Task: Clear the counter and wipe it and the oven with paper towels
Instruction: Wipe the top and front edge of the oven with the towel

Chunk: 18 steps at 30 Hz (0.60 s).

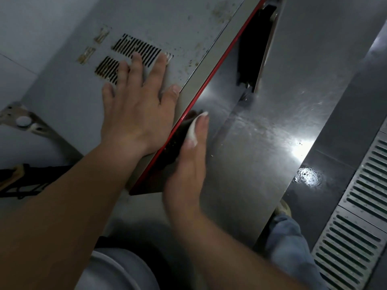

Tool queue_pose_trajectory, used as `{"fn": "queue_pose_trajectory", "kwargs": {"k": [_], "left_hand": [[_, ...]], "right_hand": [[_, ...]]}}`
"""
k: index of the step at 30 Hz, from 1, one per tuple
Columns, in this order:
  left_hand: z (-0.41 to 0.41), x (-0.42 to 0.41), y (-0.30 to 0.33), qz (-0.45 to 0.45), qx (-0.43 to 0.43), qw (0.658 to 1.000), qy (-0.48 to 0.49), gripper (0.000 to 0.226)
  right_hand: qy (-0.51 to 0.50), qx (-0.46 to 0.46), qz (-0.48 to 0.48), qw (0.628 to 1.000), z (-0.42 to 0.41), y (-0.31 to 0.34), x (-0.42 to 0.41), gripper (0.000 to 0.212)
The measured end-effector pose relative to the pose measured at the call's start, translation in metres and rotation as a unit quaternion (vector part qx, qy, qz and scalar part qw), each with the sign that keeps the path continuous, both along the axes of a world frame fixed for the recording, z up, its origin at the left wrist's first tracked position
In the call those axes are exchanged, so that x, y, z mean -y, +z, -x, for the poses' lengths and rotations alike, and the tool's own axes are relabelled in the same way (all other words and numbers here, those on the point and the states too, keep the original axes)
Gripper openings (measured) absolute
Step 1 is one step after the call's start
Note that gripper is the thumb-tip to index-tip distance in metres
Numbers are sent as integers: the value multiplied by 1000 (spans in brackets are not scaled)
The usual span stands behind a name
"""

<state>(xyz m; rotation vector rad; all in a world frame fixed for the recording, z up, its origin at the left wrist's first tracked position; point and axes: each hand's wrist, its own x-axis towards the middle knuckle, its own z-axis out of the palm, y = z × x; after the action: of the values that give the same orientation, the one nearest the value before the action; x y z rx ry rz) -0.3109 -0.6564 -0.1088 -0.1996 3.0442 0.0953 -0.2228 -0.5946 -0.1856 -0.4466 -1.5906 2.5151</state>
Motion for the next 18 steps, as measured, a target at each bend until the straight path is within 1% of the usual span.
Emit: {"fn": "queue_pose_trajectory", "kwargs": {"k": [1,2,4,5,6,8,9,11,12,14,16,18], "left_hand": [[0,0,0,-3,1,1000,0,60],[0,0,1,-7,1,1000,0,59],[-1,0,1,-12,0,1000,-4,58],[-1,1,2,-14,1,1000,-7,57],[-2,1,2,-15,2,1000,-10,57],[0,2,1,-13,7,1000,-19,57],[1,3,1,-11,11,1000,-24,57],[3,9,5,-15,29,999,-41,57],[3,16,8,-17,43,997,-59,57],[2,32,17,-16,80,991,-109,57],[-1,46,21,-9,98,984,-147,58],[-8,49,17,-3,79,985,-151,62]], "right_hand": [[17,-50,-10,999,-20,4,8,54],[37,-85,-47,995,-37,4,16,55],[58,-119,-157,979,-55,-13,30,57],[58,-130,-188,972,-58,-23,32,57],[58,-141,-199,968,-59,-30,32,57],[60,-143,-190,969,-55,-41,29,57],[60,-123,-168,976,-49,-46,26,58],[38,-27,-83,995,-25,-52,18,59],[23,38,-50,998,-9,-52,13,59],[21,149,-42,988,22,-46,4,58],[34,198,-29,979,37,-40,-3,56],[44,185,0,982,36,-33,-7,63]]}}
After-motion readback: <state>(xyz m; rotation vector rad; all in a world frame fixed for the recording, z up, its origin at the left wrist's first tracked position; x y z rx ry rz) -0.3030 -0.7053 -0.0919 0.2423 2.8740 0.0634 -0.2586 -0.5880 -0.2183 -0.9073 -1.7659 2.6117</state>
